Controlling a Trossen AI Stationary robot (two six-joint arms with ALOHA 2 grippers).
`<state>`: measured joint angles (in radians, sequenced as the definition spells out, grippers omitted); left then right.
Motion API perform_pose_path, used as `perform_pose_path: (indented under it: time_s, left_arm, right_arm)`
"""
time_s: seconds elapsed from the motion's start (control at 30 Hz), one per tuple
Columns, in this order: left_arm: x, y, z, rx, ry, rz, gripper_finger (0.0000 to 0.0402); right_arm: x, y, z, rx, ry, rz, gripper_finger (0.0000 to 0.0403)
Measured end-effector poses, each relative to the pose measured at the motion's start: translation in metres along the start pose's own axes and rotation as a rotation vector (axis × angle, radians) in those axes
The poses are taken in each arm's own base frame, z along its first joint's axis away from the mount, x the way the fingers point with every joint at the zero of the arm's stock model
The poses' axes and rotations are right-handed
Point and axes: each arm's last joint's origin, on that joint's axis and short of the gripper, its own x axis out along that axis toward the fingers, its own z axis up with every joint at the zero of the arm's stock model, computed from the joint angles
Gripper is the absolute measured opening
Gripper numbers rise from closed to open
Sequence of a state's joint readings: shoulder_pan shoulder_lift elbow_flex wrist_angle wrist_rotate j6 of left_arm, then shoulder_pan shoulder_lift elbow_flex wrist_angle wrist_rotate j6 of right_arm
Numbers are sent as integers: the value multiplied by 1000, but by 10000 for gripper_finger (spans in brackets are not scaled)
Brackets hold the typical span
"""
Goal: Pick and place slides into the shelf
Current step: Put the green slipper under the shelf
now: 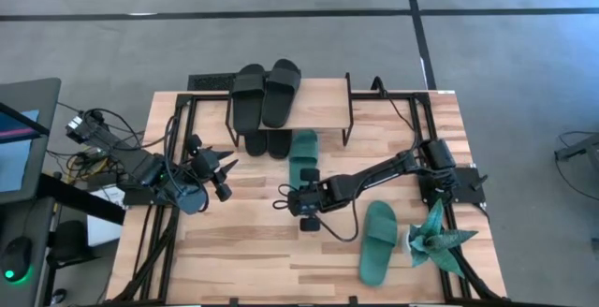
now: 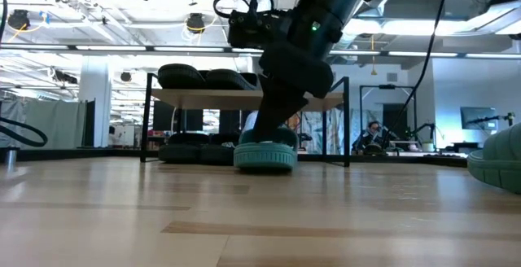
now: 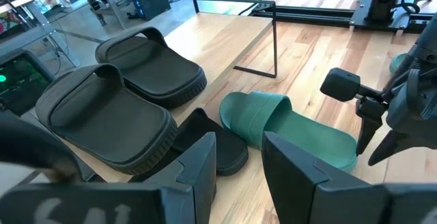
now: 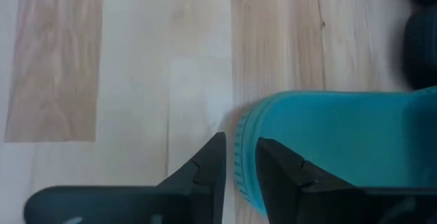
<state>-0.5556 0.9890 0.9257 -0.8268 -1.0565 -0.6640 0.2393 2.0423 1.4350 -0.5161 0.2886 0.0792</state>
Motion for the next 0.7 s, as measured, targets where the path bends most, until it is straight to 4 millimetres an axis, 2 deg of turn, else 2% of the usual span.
perform_pose_path:
  time_s: [0.33,0.7]
  left_arm:
    - [0,0,0,2,0,1,109]
    - [0,0,0,7,0,5,109]
  right_arm:
    - [6,-9,-2,11,27,-9,71]
    - [6,-11,-3,-5,43,40,70]
